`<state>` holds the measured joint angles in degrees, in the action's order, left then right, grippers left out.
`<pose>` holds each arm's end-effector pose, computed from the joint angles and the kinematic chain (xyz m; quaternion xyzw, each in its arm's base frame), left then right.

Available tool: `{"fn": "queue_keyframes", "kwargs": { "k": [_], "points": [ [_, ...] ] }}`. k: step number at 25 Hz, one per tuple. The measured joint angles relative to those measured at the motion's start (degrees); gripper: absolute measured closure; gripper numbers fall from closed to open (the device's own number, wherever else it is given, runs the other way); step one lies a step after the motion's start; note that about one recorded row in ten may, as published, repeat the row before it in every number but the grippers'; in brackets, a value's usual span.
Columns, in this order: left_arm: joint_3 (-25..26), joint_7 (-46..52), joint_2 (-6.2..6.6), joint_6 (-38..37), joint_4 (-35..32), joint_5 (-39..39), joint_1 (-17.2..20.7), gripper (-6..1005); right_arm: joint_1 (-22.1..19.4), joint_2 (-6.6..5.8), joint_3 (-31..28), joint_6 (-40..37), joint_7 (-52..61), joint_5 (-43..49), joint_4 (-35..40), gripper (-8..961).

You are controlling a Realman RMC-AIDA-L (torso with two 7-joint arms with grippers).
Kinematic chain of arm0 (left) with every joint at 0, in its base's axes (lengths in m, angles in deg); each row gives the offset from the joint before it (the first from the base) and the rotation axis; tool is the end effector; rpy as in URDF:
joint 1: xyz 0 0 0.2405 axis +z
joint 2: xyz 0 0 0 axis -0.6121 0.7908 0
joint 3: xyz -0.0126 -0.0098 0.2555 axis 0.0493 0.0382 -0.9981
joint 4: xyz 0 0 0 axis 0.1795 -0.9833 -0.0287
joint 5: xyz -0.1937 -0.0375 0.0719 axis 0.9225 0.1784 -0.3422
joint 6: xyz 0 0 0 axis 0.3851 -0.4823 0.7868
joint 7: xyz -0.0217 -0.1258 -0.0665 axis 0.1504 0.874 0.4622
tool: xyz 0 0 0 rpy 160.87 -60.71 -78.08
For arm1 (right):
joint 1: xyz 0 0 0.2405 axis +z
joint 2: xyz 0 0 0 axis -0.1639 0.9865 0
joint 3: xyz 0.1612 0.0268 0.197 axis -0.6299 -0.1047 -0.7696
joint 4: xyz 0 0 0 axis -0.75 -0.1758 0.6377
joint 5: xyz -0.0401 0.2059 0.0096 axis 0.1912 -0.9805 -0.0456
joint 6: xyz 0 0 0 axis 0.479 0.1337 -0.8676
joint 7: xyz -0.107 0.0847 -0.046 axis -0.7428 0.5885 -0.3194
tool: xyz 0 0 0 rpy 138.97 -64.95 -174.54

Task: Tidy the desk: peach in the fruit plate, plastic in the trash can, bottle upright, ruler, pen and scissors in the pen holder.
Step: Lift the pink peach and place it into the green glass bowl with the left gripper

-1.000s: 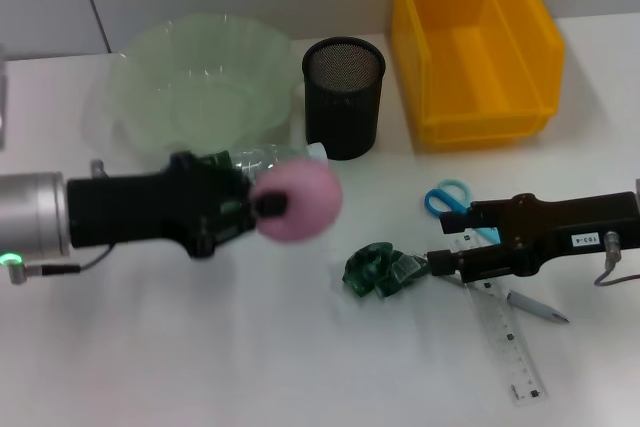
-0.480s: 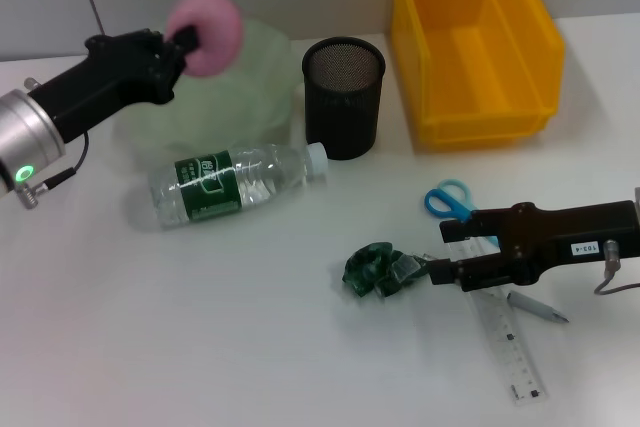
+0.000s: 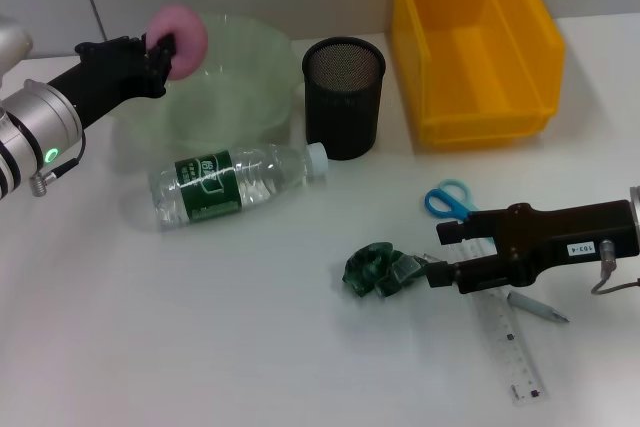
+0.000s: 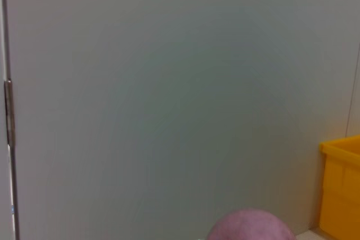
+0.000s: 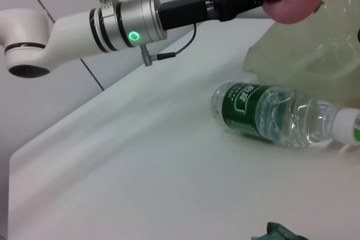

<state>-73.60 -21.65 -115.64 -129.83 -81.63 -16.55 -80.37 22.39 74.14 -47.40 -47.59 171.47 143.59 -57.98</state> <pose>-0.2504 0.4301 -0.0272 -0.8389 -0.2468 -0.2522 0.4144 0.2873 0.3158 0.0065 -0.9336 0.3068 0.1783 0.0495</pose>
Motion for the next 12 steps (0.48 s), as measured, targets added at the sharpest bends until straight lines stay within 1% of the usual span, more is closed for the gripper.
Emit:
{"fn": "queue_keyframes", "kwargs": {
  "k": [3, 7, 12],
  "points": [
    [0.0, 0.2, 0.00, 0.0, 0.0, 0.0, 0.0, 900, 0.2, 0.00, 0.0, 0.0, -0.1, 0.2, 0.0, 131],
    [-0.1, 0.2, 0.02, 0.1, 0.0, -0.1, 0.0, 676, 0.4, 0.00, 0.0, 0.0, 0.0, 0.5, 0.0, 132],
    [-0.2, 0.0, 0.04, 0.1, 0.1, -0.1, 0.1, 503, 0.6, 0.00, 0.0, 0.0, 0.1, 0.5, 0.0, 132]
  ]
}}
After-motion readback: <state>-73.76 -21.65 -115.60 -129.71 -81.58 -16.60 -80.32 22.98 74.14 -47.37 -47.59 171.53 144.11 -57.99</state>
